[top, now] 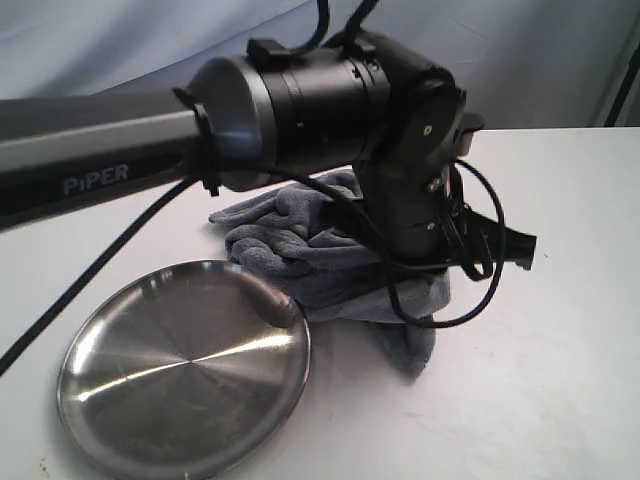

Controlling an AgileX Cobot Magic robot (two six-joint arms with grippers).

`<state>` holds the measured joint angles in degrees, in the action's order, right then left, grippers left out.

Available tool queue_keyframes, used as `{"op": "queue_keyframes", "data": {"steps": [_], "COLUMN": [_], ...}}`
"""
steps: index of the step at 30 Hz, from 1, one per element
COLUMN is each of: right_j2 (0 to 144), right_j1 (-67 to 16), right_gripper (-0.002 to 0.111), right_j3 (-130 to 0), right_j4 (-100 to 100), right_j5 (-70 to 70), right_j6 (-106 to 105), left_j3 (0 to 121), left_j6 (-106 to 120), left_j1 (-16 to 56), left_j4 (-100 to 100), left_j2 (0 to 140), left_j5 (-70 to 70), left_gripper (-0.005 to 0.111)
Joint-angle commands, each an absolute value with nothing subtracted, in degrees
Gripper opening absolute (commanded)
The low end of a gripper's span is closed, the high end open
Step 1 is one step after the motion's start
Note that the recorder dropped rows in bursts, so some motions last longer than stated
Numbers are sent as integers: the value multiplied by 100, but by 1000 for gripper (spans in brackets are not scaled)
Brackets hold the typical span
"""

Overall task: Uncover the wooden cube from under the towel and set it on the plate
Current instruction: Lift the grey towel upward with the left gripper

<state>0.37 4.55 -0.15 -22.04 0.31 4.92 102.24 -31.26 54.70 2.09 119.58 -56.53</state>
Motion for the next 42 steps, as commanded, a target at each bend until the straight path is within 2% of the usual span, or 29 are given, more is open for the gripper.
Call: {"op": "queue_keyframes", "data": {"steps": [1,10,24,37,42], "right_j2": [0,0,0,0,0], "right_j1": [455,455,455,455,455], "right_gripper": [3,3,3,3,3], "right_j3": [0,0,0,0,0], "right_j4": [-2232,-2232,-2232,-2232,-2232], "right_j5": [99,99,99,99,99], "right_j6": [515,515,515,515,515], "left_j3": [10682,11404,11424,11424,11413], "left_j6": [-2934,-2785,-3140,-3140,-3140], "left_j1": [5481,5481,5416,4371,3953], "left_j4": [856,2882,5001,5021,4862], "left_j2": [11745,11728,11743,11743,11743], "left_j5": [-5955,-6293,-6099,-5849,-6171], "left_gripper": [0,0,0,0,0]}}
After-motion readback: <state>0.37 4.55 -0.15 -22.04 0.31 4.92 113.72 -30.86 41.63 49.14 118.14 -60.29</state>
